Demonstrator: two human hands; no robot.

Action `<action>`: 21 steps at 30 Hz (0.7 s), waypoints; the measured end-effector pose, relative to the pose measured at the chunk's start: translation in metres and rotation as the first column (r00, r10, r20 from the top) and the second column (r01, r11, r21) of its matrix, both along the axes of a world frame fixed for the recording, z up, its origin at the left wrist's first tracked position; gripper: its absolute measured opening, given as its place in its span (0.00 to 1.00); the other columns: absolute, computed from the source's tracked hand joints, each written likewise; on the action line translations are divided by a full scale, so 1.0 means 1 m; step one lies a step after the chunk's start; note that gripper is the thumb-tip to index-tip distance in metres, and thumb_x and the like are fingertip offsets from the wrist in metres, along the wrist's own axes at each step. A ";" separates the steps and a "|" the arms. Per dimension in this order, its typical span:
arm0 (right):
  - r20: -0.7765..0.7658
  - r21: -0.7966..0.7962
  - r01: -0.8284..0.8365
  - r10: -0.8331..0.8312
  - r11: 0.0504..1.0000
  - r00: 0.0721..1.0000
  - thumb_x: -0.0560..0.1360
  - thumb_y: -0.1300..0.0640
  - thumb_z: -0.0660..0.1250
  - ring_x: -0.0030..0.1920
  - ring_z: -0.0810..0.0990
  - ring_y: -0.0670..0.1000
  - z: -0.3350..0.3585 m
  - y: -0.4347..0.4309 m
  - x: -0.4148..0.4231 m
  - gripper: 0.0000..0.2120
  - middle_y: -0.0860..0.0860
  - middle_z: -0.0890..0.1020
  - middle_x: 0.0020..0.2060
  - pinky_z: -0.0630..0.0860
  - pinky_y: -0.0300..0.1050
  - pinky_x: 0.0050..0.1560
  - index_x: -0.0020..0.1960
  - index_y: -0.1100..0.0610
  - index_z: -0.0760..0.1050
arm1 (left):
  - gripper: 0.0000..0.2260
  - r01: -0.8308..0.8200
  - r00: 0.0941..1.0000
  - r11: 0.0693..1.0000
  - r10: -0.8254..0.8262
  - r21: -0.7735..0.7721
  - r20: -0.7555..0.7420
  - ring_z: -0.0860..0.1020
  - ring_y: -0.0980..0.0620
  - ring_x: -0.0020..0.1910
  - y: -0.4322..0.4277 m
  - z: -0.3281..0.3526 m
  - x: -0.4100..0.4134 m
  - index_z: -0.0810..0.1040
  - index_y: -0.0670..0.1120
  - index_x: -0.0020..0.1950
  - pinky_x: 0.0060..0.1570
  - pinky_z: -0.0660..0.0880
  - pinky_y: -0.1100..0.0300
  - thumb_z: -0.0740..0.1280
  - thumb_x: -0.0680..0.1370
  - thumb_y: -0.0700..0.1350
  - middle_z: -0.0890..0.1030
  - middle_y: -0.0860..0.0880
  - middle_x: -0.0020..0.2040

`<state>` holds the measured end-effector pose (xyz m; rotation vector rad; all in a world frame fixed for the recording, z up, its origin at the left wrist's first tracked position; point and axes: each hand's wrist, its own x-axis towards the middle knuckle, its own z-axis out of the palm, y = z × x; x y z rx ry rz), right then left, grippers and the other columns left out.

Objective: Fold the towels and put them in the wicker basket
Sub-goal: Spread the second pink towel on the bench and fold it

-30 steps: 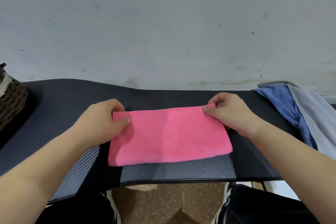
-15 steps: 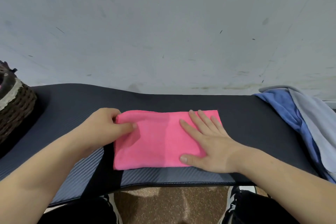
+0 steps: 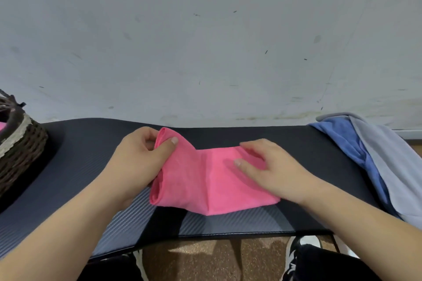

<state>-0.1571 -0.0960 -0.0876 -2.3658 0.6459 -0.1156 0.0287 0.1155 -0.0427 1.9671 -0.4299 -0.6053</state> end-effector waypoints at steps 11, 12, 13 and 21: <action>-0.071 0.577 0.283 -0.298 0.766 0.952 0.84 0.46 0.63 0.36 0.81 0.51 -0.012 -0.038 -0.010 0.22 0.59 0.83 0.41 0.81 0.46 0.39 0.49 0.65 0.81 | 0.04 0.218 0.968 0.976 -0.217 -0.012 -0.127 0.84 0.42 0.29 -0.099 -0.015 -0.070 0.77 0.45 0.54 0.31 0.83 0.50 0.70 0.81 0.42 0.85 0.39 0.34; -0.078 0.581 0.287 -0.299 0.761 0.951 0.84 0.46 0.63 0.36 0.80 0.51 -0.012 -0.038 -0.009 0.22 0.56 0.82 0.40 0.81 0.45 0.38 0.49 0.65 0.81 | 0.05 0.237 0.963 0.972 -0.235 -0.001 -0.129 0.85 0.41 0.30 -0.105 -0.019 -0.072 0.77 0.45 0.55 0.33 0.85 0.48 0.70 0.81 0.42 0.85 0.40 0.35; -0.084 0.582 0.290 -0.298 0.760 0.951 0.84 0.46 0.63 0.35 0.79 0.51 -0.013 -0.038 -0.008 0.23 0.54 0.81 0.39 0.81 0.45 0.37 0.48 0.66 0.80 | 0.07 0.265 0.954 0.964 -0.260 0.013 -0.151 0.86 0.42 0.31 -0.110 -0.021 -0.074 0.76 0.45 0.57 0.36 0.85 0.47 0.71 0.81 0.43 0.86 0.40 0.36; -0.049 0.558 0.295 -0.324 0.776 0.945 0.77 0.50 0.74 0.34 0.78 0.47 -0.023 -0.037 -0.007 0.16 0.51 0.80 0.34 0.78 0.42 0.33 0.47 0.64 0.79 | 0.10 0.383 0.884 0.906 -0.416 0.181 0.213 0.84 0.54 0.42 -0.095 -0.028 -0.059 0.81 0.52 0.59 0.49 0.83 0.48 0.74 0.78 0.46 0.83 0.55 0.49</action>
